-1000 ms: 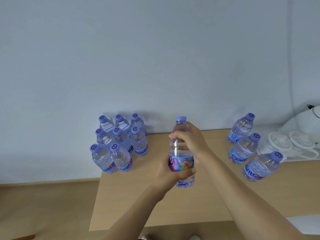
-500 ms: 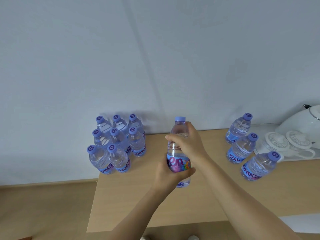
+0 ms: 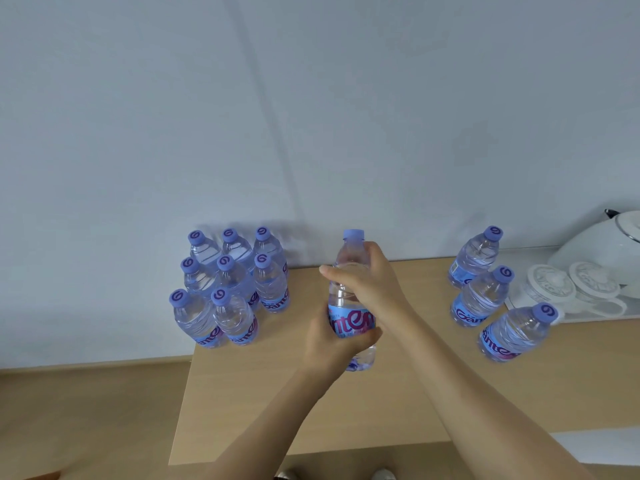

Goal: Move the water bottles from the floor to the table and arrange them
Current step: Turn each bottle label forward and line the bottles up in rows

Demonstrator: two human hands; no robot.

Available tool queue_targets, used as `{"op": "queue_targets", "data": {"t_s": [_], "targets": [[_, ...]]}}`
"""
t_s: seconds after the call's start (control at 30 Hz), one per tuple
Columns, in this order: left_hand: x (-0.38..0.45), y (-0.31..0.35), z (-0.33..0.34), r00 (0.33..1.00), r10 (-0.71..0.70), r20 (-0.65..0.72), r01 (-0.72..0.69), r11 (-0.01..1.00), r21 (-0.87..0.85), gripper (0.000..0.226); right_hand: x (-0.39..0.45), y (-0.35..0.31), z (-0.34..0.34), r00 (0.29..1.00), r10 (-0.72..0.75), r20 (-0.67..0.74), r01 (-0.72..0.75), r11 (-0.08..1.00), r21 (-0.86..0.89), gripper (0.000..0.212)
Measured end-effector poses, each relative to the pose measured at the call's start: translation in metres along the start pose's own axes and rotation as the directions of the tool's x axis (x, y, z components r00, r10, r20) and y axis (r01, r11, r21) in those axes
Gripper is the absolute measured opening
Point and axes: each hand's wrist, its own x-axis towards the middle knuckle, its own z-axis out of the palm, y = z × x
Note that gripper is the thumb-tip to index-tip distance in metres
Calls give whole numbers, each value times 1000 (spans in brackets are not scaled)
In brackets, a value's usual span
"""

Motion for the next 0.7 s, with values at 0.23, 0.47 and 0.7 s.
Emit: {"op": "queue_targets", "data": {"t_s": [0.23,0.47,0.7], "targets": [[0,1,-13,980,-75,184,82,996,-32,43,-1,-3,-8,998,40,41,-46,982,183,29],[-2,-4,-18,983,-92,159,103,992,-67,56,-2,-3,-9,989,1,151,-23,989,146,36],[-4,-8,-19,993,-81,87,83,996,-20,49,4,-1,2,995,-23,101,16,997,73,32]]}}
